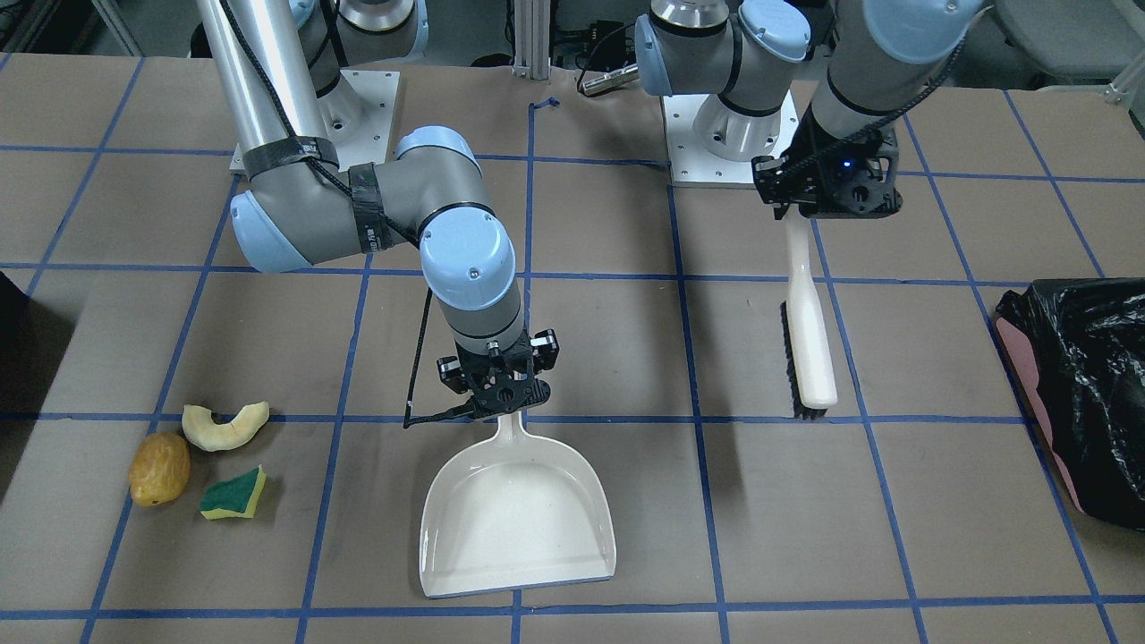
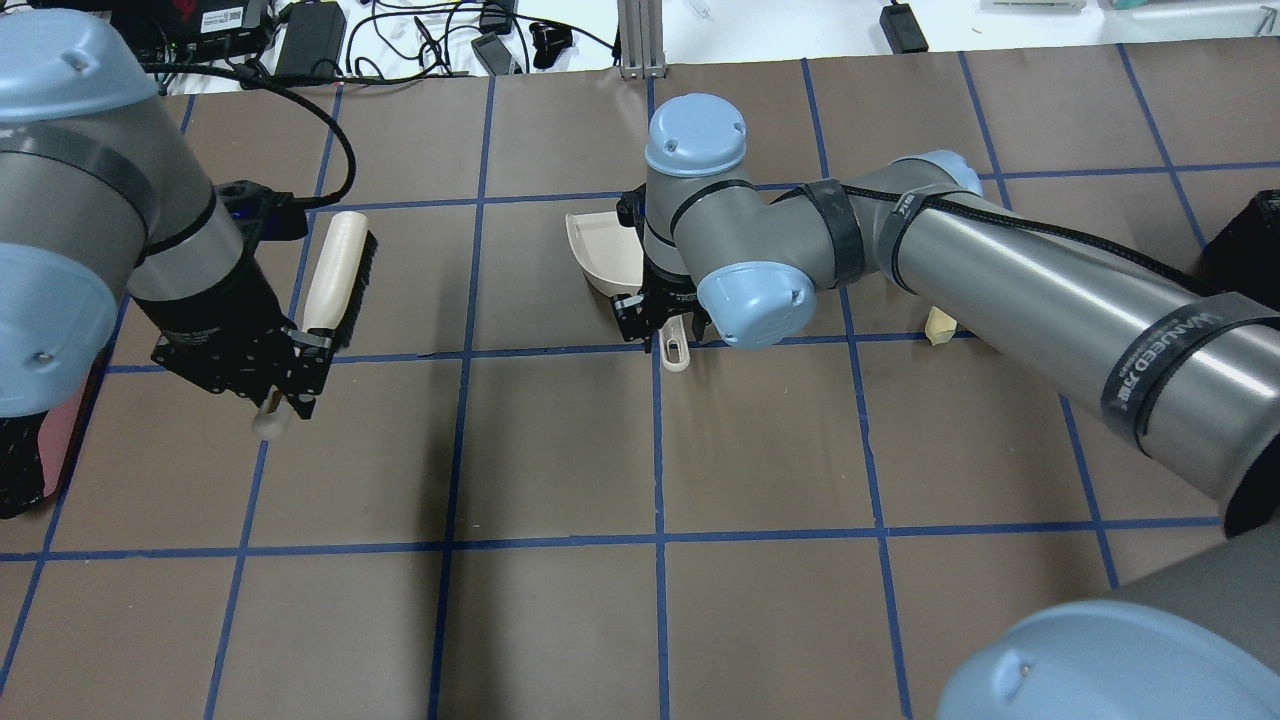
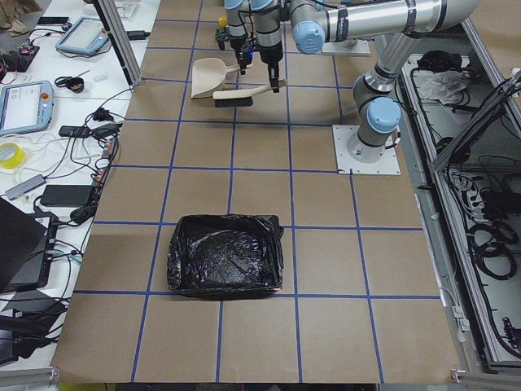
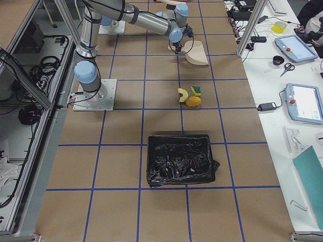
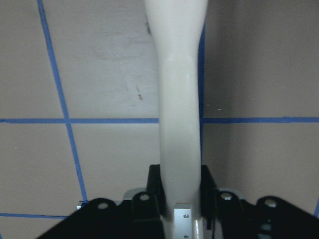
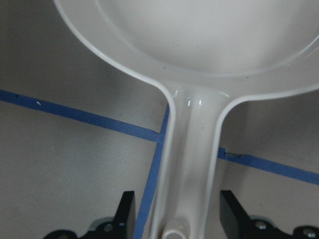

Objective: Sweep and dump trash in nearest bin
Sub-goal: 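Pull the brush off the dustpan with the left gripper while the right lifts the dustpan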

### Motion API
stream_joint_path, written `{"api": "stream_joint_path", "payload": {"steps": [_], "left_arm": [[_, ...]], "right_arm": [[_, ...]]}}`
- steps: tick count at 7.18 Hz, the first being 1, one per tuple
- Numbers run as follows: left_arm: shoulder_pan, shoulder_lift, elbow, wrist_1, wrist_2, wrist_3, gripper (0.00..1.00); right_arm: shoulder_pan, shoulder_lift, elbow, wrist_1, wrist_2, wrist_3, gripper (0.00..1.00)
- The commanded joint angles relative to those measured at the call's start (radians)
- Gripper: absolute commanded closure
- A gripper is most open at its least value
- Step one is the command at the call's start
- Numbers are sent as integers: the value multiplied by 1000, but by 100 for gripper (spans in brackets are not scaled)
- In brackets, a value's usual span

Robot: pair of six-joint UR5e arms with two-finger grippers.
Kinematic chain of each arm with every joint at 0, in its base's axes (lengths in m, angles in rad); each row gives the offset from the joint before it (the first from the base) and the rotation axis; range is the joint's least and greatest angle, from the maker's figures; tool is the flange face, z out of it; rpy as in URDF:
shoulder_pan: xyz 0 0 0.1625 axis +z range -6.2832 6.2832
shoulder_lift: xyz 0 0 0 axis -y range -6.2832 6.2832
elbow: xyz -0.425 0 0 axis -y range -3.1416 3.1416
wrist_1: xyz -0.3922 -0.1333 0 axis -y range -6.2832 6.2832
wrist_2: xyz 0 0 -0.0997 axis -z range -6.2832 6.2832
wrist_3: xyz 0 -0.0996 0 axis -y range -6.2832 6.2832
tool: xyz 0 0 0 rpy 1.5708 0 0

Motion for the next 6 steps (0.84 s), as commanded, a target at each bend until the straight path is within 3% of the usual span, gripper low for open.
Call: {"api": "stream_joint_path", "payload": {"steps": [1,6], "left_arm": [[46,-24,11,13,-3,57,100],[46,-68,42,82,-8,48,100]], "right_arm": [[0,-8,-4,4,-13,1,45],[0,-11,-9,3,-7,3,46]]}}
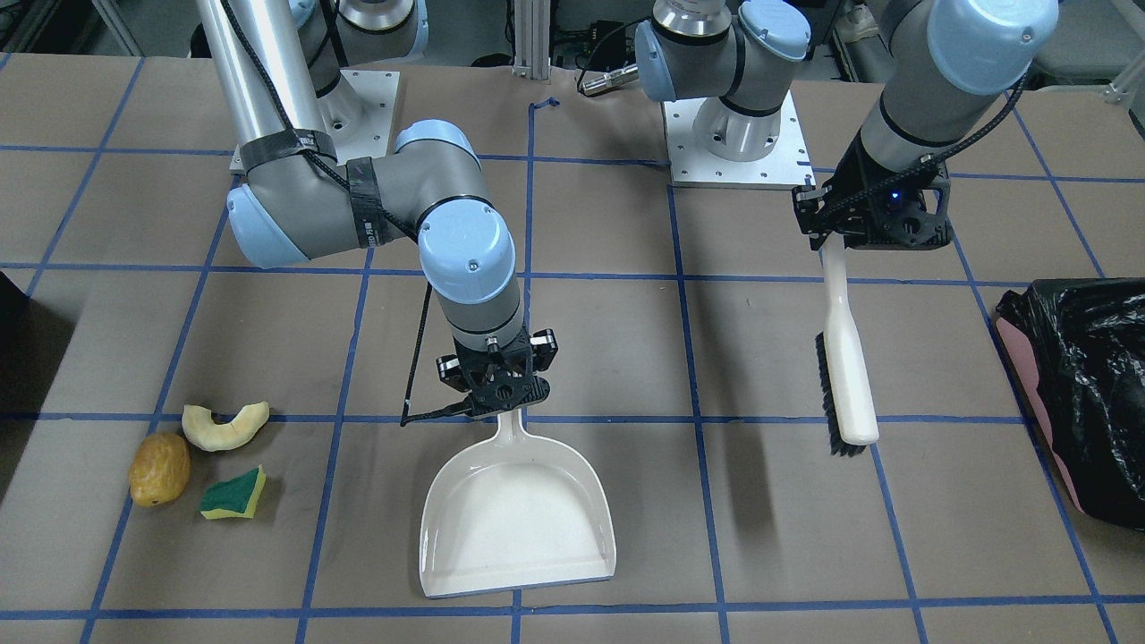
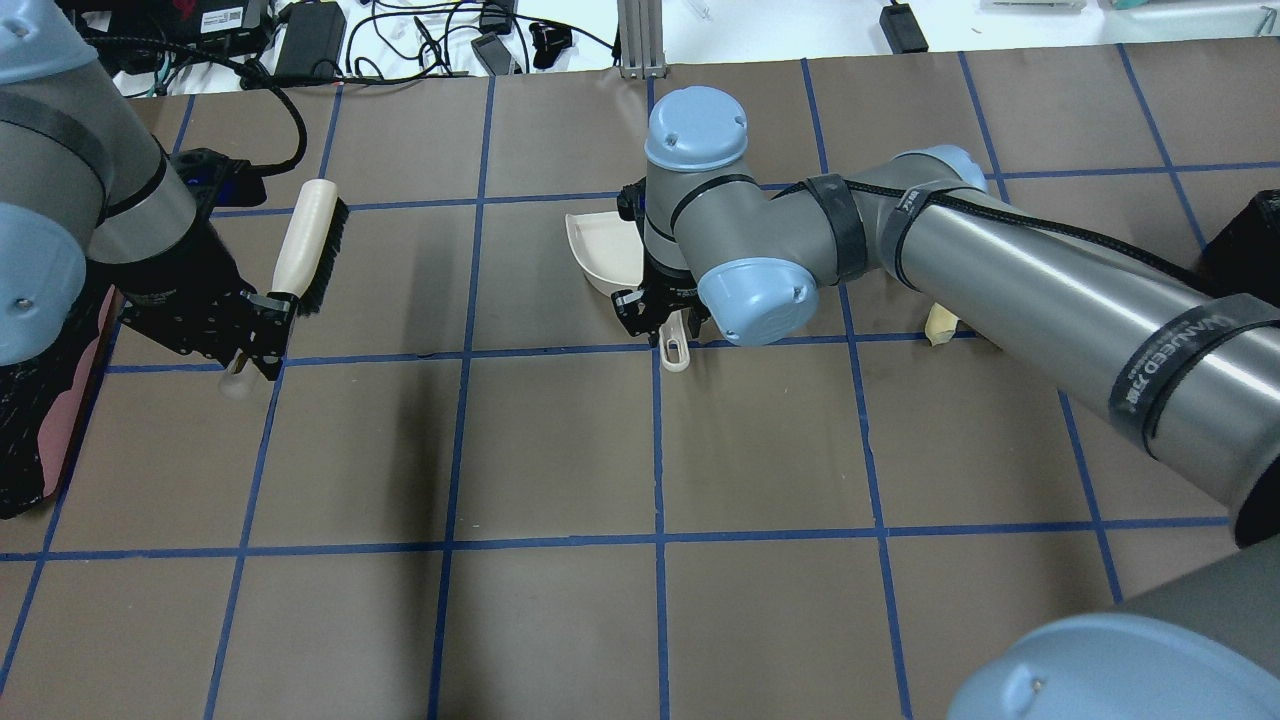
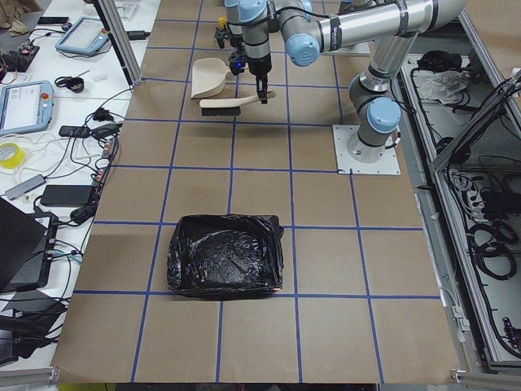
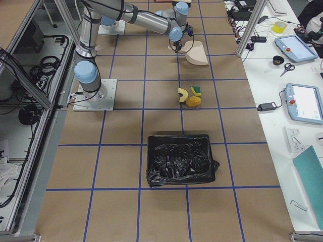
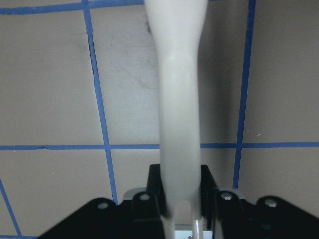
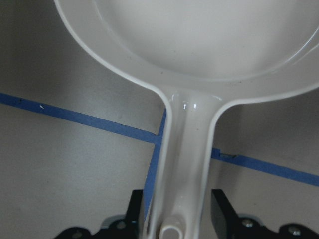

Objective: Sweep and dump trash in nearest bin
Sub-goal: 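Place the dustpan near the debris with the right gripper while the left brings the brush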

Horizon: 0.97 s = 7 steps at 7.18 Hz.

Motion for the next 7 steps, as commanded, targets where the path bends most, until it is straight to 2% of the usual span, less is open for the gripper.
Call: {"api": "stream_joint_path", "payload": {"steps": [1,4,6,7], "left_arm": [[-1,-15,11,8,0,-12,100],[-1,-18,20,16,1,-12,100],[-1,-23,31,16,0,-12,100],[-1,-23,30,16,0,-14,100]], "right_arm": [[0,0,-3,1,1,13,49],[-2,-2,-7,7,4,25,71],[-69,-43,-33,26,-13,-5,74],[-145,-75,-74,135,-13,-104,76]]}}
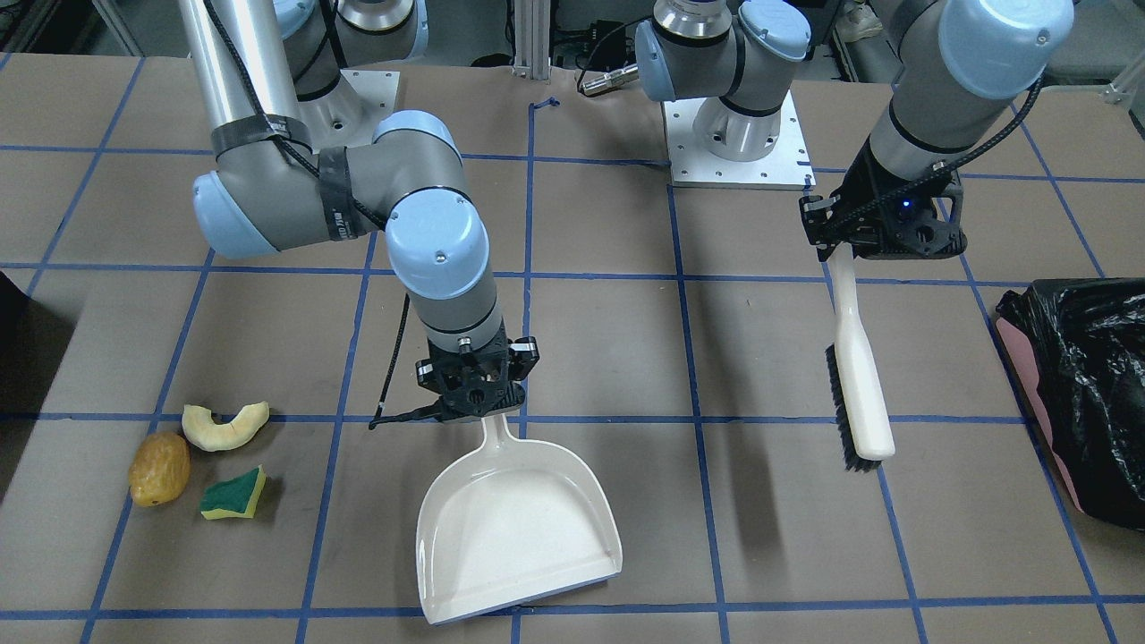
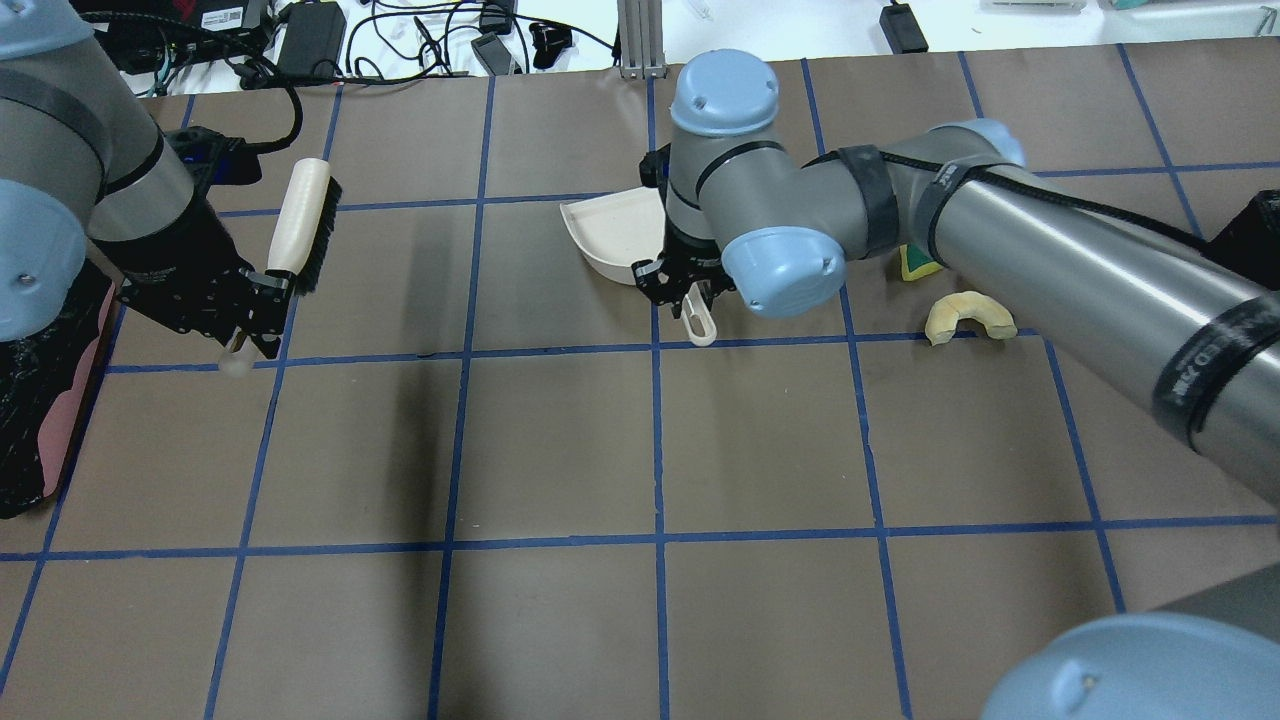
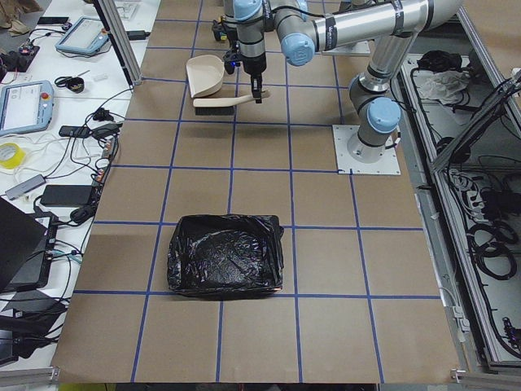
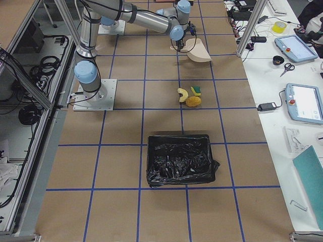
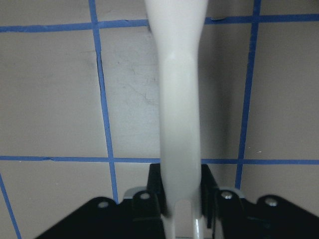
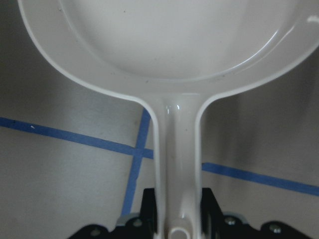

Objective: Sweep and dump trash in nearest bin
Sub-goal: 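Place the dustpan near the debris with the right gripper while the left brings the brush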

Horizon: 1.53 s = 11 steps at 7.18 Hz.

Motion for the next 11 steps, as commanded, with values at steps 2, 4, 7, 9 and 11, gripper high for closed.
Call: {"api": "stream_joint_path", "payload": {"steps": [2,4,7,9,11], "left_arm": [[0,-3,10,2,-4,-18,100],[-37,-24,51,2,-52,-126,100],[-220,-98,80,80,-100,-270,100],[-331,-151,79,188,-169,-386,100],[-441,-222,85,256,-171,-470,100]], "right_arm": [[-242,-98,-134,293,-78,-358,79],[-393,-103,-162,293,-258,-743,92],[-611,-103,-176,219,-301,-1219,100],[-747,-94,-176,110,-305,-1510,100],[-835,-57,-170,40,-356,-1714,100]]}}
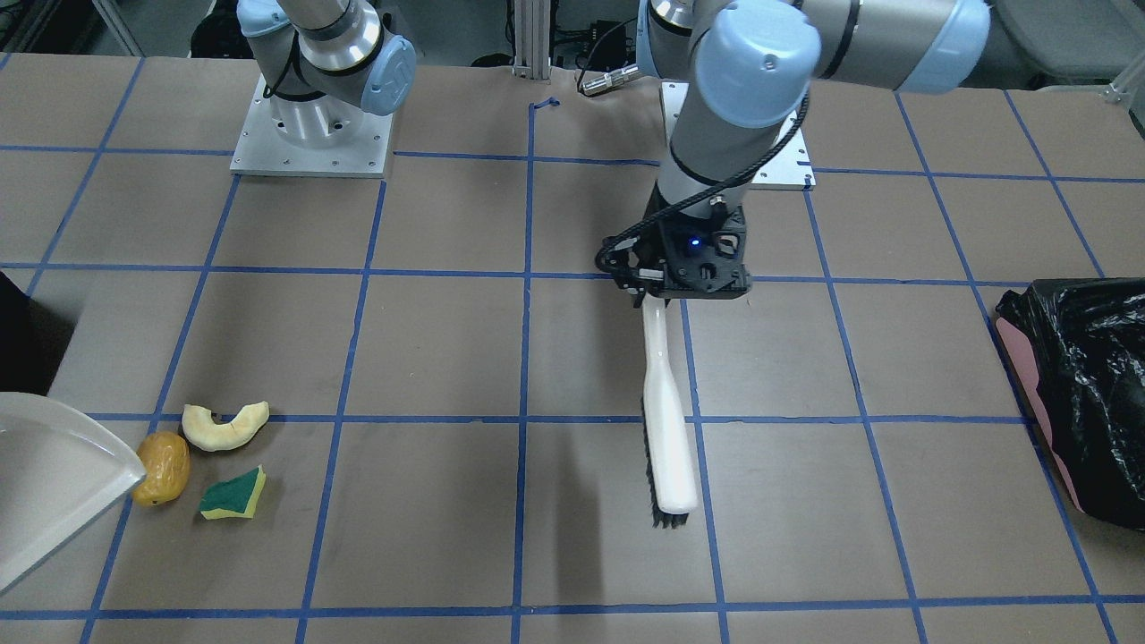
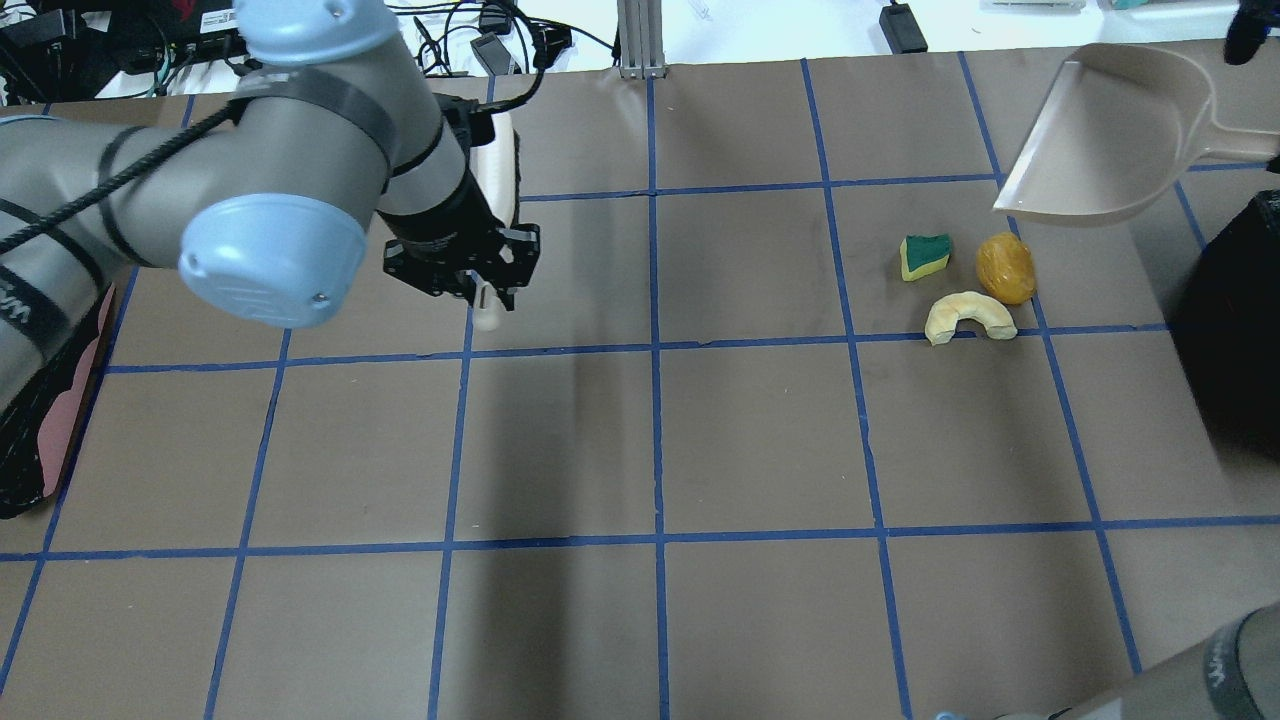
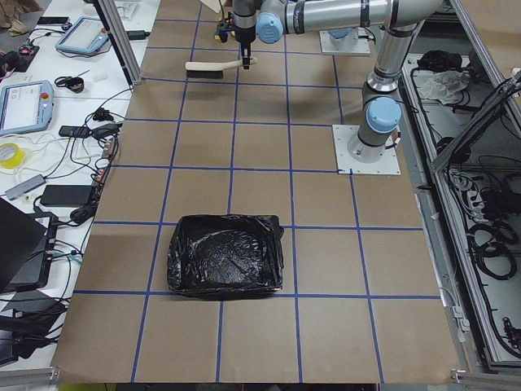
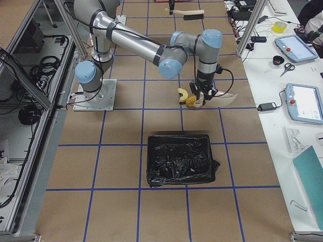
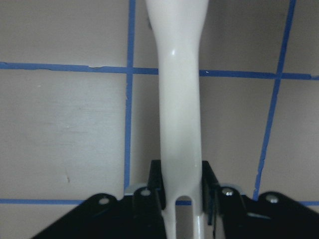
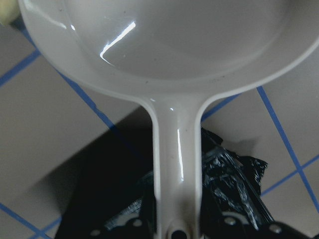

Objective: Sweep and dump trash in nearest bin
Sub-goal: 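Place the dustpan near the debris with the right gripper while the left brings the brush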

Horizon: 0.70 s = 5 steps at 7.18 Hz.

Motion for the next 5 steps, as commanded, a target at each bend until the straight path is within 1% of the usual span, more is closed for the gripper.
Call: {"api": "stream_joint_path", "payload": {"steps": [1,2,3,4,5], "left_arm": [[-115,-79,16,82,-8,-86,100],[-182,-128,30,142,-12,-176,100],[-228,-173,65,159,-65,-262,100],[-256,-217,115,148,-124,-319,100],[-303,-262,159,150,-139,-399,100]], "right_arm": [[-63,27,15,-51,-28,-237,100],[-63,27,22,-32,-35,-298,100],[-63,26,46,15,-64,-332,100],[-63,22,52,11,-77,-380,100],[-65,27,57,8,-78,-413,100]]}}
